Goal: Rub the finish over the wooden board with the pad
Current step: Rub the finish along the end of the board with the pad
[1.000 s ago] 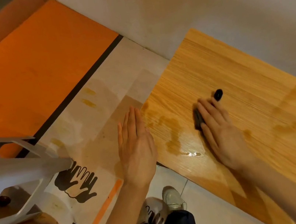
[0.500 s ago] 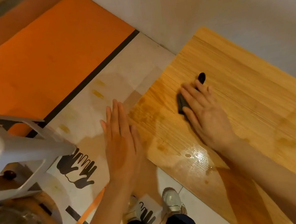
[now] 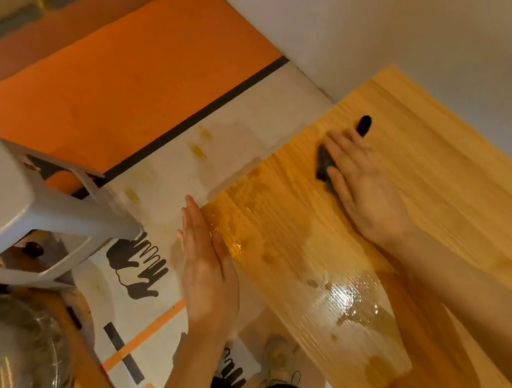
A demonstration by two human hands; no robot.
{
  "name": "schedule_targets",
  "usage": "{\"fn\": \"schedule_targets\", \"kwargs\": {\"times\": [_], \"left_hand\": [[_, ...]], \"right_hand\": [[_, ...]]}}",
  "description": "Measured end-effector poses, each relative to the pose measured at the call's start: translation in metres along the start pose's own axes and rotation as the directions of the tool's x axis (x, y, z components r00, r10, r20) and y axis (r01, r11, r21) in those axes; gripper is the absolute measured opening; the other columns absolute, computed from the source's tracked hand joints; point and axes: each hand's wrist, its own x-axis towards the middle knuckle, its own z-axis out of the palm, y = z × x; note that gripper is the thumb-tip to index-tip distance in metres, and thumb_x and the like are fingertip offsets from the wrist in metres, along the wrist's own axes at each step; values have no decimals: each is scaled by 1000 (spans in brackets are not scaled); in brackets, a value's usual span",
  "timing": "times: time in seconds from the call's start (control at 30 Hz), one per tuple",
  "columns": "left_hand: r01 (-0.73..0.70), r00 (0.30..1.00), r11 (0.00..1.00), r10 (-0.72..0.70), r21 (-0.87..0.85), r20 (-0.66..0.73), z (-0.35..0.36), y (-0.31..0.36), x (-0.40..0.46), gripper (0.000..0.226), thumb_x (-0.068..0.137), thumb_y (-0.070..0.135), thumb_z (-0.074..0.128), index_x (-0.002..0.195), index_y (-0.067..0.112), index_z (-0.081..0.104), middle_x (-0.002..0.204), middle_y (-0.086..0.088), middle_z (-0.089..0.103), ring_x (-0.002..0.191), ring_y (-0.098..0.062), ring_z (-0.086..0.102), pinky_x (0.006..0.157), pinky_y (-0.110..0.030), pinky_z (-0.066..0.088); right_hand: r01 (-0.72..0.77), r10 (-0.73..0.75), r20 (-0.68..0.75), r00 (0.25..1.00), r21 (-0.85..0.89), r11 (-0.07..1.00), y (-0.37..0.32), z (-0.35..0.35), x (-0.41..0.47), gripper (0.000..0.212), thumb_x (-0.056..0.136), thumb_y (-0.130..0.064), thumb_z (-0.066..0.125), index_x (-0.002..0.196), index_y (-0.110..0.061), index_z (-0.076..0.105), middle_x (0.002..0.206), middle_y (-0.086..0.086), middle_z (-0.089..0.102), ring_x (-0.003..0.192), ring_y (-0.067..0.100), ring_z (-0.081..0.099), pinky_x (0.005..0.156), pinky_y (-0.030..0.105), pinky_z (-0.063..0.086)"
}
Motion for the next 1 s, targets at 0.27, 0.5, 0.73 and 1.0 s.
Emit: {"fn": "schedule_targets", "kwargs": {"times": [0.27, 0.5, 0.73, 1.0], "left_hand": [[-50, 999, 996, 50, 74, -1, -1, 2, -1, 58, 106, 42, 18, 159, 33, -3, 156, 34, -4, 145, 17, -8, 127, -46, 12], [-58, 998, 998, 57, 36, 19, -1, -2, -1, 55, 110, 33, 21, 158, 32, -7, 162, 27, -6, 149, 9, -6, 126, -46, 14], [20, 999, 988, -26, -156, -38, 2, 6, -7, 55, 108, 30, 27, 157, 32, 2, 167, 13, 9, 152, 3, 5, 127, -39, 8], [19, 999, 983, -14, -184, 29, -4, 0, -3, 52, 108, 30, 24, 155, 40, 4, 166, 15, 12, 150, 7, 8, 123, -18, 9]], "right_hand": [[226, -228, -25, 973, -75, 971, -102, 57, 3, 45, 103, -23, 33, 143, -3, 40, 151, 13, 39, 145, 31, 26, 120, 46, 23], [55, -56, -50, 997, -17, 998, -27, 17, 17, 42, 102, -19, 42, 142, -5, 42, 152, 12, 37, 146, 28, 20, 121, 37, 15], [228, -227, -21, 974, 30, 973, -112, 58, 4, 37, 90, 2, 58, 127, 7, 56, 139, 23, 51, 136, 38, 40, 116, 50, 28], [273, -283, 90, 955, 111, 956, -96, 45, -46, 44, 101, -18, 43, 143, -5, 41, 153, 8, 35, 148, 25, 19, 118, 45, 27]]}}
